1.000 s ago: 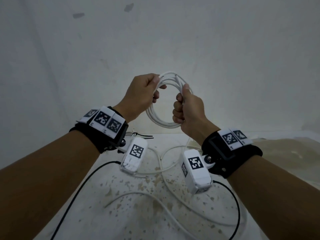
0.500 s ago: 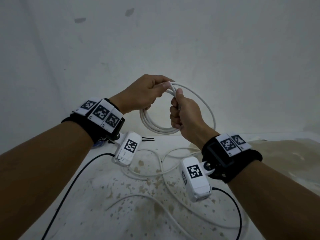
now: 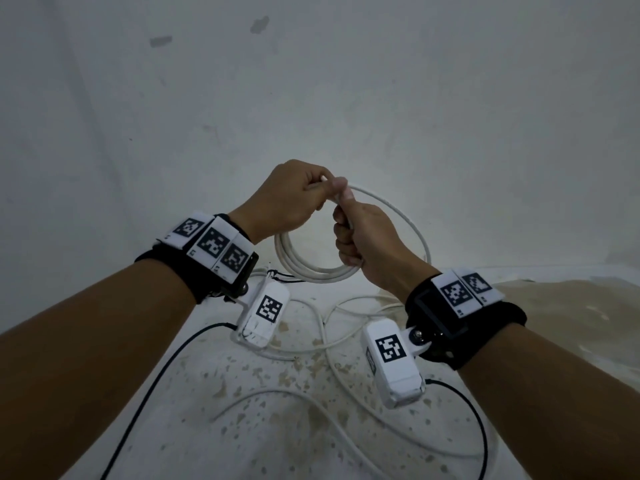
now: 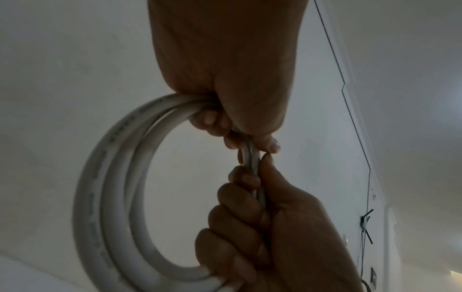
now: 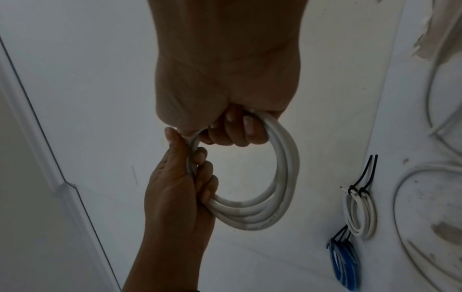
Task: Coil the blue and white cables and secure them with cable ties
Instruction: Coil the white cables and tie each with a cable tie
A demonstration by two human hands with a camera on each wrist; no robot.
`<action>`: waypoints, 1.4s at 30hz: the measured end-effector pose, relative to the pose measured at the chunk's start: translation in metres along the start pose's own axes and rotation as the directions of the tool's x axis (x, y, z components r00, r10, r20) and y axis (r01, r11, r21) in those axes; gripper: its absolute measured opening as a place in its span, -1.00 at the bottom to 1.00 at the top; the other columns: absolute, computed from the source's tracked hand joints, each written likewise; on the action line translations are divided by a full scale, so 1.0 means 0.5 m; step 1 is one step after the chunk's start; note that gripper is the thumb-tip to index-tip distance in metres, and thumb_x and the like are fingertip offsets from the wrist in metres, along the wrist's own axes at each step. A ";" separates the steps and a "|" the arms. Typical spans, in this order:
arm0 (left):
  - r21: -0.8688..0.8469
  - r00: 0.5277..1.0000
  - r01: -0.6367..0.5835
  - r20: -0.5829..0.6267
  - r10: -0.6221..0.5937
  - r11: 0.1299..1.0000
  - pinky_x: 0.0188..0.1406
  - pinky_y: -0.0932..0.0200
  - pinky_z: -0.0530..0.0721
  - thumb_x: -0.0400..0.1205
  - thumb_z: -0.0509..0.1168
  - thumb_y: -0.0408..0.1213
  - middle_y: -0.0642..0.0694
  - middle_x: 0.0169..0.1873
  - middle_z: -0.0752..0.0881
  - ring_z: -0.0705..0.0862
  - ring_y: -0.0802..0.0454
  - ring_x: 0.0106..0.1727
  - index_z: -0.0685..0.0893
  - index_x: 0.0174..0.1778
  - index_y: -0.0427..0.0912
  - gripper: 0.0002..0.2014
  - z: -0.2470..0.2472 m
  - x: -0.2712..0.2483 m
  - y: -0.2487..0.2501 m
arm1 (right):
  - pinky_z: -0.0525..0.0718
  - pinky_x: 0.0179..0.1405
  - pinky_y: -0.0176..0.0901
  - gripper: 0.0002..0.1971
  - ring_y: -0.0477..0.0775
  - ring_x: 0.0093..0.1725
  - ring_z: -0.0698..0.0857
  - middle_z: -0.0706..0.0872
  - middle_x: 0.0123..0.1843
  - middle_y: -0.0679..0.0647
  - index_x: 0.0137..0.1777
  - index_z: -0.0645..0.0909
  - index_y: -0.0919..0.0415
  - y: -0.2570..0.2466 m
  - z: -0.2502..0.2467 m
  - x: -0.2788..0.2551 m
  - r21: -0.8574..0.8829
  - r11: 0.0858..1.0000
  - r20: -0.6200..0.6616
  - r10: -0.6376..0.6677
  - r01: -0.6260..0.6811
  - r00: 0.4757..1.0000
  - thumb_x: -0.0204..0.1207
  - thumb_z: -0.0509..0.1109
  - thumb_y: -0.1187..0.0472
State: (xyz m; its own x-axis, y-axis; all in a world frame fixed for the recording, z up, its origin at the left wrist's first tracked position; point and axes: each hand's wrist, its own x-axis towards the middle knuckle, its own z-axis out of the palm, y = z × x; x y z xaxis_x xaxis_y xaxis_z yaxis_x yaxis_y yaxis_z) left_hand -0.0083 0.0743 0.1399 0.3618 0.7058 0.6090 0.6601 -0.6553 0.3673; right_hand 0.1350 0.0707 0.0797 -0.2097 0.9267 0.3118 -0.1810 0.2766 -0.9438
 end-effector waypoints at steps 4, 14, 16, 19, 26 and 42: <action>0.012 0.996 -0.008 -0.088 0.009 1.000 -0.29 0.05 0.55 0.72 0.24 -0.02 -0.34 -0.40 0.68 0.59 -0.05 -0.40 0.79 -0.22 -0.17 -0.63 0.000 0.005 -0.018 | 0.66 -0.38 -0.11 -0.34 0.03 -0.49 0.60 0.61 -0.47 0.04 -0.20 0.68 0.27 -0.012 -0.001 0.003 -0.233 0.972 -0.086 -0.056 0.035 0.995 0.73 -0.01 -0.25; -0.015 0.976 0.002 -0.216 -0.005 1.000 -0.27 0.05 0.58 0.70 0.26 0.02 -0.40 -0.34 0.71 0.61 -0.09 -0.39 0.81 -0.16 -0.29 -0.57 -0.035 0.019 -0.021 | 0.64 0.06 -0.07 -0.63 0.09 0.00 0.70 0.79 -0.03 0.03 -0.12 0.77 0.07 -0.094 -0.052 0.042 -0.738 0.667 -0.162 -0.329 0.108 0.930 0.68 0.24 -0.12; -0.049 0.965 0.003 -0.263 -0.016 0.999 -0.27 0.02 0.58 0.71 0.27 -0.02 -0.37 -0.36 0.72 0.61 -0.05 -0.38 0.80 -0.19 -0.32 -0.58 -0.042 0.026 -0.014 | 0.73 0.10 0.02 -0.71 0.10 -0.05 0.78 0.83 -0.06 0.08 -0.06 0.78 0.19 -0.093 -0.045 0.035 -0.307 0.950 -0.094 -0.093 0.060 0.991 0.68 0.33 0.02; -0.096 0.955 0.008 -0.295 -0.036 0.995 -0.17 -0.08 0.66 0.71 0.27 -0.04 -0.28 -0.41 0.69 0.64 -0.11 -0.34 0.78 -0.23 -0.33 -0.58 -0.048 0.031 -0.009 | 0.77 0.14 0.17 -0.74 0.15 -0.12 0.79 0.80 -0.05 0.26 0.13 0.67 0.41 -0.092 -0.045 0.024 0.244 0.962 0.066 0.112 -0.124 0.992 0.68 0.33 0.18; -0.038 0.954 -0.042 -0.298 0.029 0.998 -0.26 0.24 0.54 0.71 0.27 -0.04 -0.01 -0.50 0.64 0.57 0.16 -0.42 0.77 -0.24 -0.26 -0.61 -0.054 0.030 -0.007 | 0.51 0.46 0.26 -0.60 0.09 -0.14 0.75 0.78 -0.09 0.12 0.24 0.66 0.30 -0.078 -0.044 0.021 0.424 0.822 0.417 0.196 -0.381 0.887 0.75 0.08 0.06; -0.275 0.993 -0.086 -0.104 0.059 0.958 -0.52 0.50 0.38 0.74 0.23 -0.27 0.19 -0.65 0.51 0.44 0.26 -0.62 0.73 -0.08 -0.41 -0.72 -0.055 0.013 0.002 | 0.76 -0.08 -0.06 -0.78 -0.09 -0.42 0.67 0.70 -0.32 0.02 0.06 0.55 0.26 -0.036 -0.052 0.027 0.477 0.821 0.577 -0.023 -0.313 0.817 0.51 0.45 0.18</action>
State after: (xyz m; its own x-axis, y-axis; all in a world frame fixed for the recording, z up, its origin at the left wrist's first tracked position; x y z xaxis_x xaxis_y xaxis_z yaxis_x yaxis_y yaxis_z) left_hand -0.0235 0.0708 0.1636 0.3300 0.6341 0.6993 0.4204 -0.7620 0.4925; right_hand 0.1605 0.0848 0.0980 -0.7210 0.6037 0.3401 -0.5413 -0.1844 -0.8204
